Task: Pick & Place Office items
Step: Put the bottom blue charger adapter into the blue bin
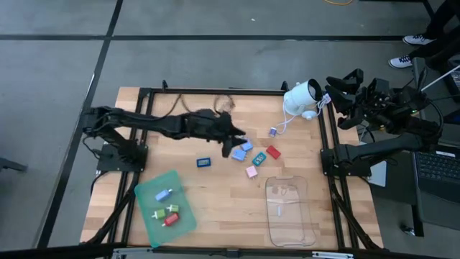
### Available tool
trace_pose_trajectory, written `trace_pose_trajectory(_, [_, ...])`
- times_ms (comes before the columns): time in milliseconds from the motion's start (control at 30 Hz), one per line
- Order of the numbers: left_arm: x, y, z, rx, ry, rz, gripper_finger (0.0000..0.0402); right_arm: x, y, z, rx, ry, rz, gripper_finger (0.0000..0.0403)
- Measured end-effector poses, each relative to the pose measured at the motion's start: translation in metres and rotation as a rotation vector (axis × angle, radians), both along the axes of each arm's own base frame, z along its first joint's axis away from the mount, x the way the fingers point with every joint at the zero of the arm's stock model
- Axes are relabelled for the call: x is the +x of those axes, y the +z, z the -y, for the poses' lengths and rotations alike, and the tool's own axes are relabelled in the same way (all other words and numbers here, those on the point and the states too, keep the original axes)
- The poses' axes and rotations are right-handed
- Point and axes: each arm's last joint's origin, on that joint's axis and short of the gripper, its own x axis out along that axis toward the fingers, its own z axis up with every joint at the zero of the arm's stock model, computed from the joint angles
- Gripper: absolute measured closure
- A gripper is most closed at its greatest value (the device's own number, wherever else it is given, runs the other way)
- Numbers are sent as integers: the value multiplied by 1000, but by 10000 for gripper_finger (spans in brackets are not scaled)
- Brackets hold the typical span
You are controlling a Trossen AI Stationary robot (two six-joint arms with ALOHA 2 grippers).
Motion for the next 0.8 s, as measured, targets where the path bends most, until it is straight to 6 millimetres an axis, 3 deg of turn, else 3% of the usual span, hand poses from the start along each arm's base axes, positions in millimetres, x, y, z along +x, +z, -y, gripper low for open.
trace_pose_trajectory(167, [11,-15,3,214,-131,-278,198,0,0,0,0,0,0,247])
trace_pose_trajectory(433, [35,-25,7,415,-370,-464,155,0,0,0,6,3,5,247])
trace_pose_trajectory(600, [45,-55,6,402,-480,-590,138,0,0,0,23,10,10,247])
trace_pose_trajectory(800, [51,-86,0,367,-484,-691,139,0,0,0,24,10,10,247])
